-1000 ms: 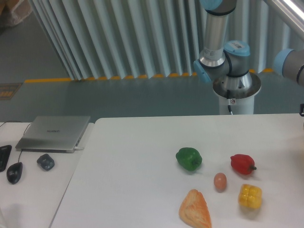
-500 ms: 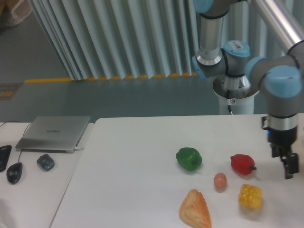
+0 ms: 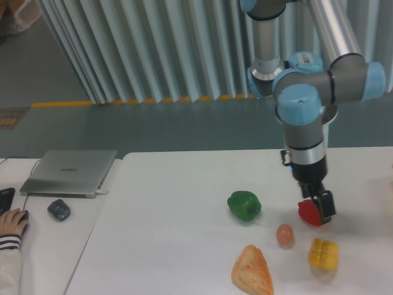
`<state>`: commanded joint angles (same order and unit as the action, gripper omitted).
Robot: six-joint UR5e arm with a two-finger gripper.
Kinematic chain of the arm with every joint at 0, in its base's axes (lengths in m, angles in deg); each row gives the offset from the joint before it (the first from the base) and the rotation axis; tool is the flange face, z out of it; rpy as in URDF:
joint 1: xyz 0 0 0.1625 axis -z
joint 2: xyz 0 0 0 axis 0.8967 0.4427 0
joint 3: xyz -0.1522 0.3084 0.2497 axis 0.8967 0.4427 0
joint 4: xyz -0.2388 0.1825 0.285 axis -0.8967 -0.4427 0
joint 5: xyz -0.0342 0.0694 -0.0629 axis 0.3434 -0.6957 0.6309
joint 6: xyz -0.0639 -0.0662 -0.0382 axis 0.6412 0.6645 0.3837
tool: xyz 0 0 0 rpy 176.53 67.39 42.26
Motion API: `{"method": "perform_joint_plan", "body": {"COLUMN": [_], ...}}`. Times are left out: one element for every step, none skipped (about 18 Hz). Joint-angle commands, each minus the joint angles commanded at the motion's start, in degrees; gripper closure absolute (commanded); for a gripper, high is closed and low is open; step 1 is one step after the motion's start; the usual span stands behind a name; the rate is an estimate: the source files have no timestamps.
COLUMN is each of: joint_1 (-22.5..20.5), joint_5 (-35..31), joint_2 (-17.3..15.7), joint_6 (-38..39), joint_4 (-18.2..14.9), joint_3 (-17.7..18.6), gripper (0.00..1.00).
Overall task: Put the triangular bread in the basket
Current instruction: 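Move the gripper down past the red pepper toward the triangular bread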
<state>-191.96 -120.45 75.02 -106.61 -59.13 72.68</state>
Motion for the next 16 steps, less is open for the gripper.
{"method": "perform_joint_plan", "body": {"joint_1": [0.1, 1.0, 1.7, 2.4, 2.9, 3.6, 4.7, 6.0, 6.8, 7.5, 8.0, 8.4, 9.0, 9.4, 9.5, 9.6], "joint_5": [0.3, 0.3, 0.3, 0.3, 0.2, -0.1, -0.4, -1.0, -1.0, -0.9, -0.8, -0.7, -0.7, -0.7, -0.7, -0.8], "joint_2": [0.9, 2.1, 3.1, 4.0, 4.9, 5.8, 6.5, 7.6, 8.3, 8.7, 9.1, 9.9, 11.1, 11.7, 12.2, 12.7], "joint_6": [1.1, 3.0, 4.7, 6.3, 7.5, 8.3, 9.1, 10.9, 13.3, 14.5, 15.3, 16.1, 17.5, 18.3, 18.5, 18.5], "joint_4": [0.5, 0.5, 0.5, 0.5, 0.9, 1.6, 2.1, 2.6, 3.1, 3.6, 4.3, 5.6, 7.0, 7.5, 7.7, 7.9], "joint_3": [-0.6, -1.8, -2.7, -3.5, -4.0, -4.2, -4.0, -3.8, -3.9, -4.0, -3.9, -4.0, -4.0, -4.2, -4.5, -4.7], "gripper": [0.0, 0.0, 0.0, 0.0, 0.0, 0.0, 0.0, 0.0, 0.0, 0.0, 0.0, 0.0, 0.0, 0.0, 0.0, 0.0]}}
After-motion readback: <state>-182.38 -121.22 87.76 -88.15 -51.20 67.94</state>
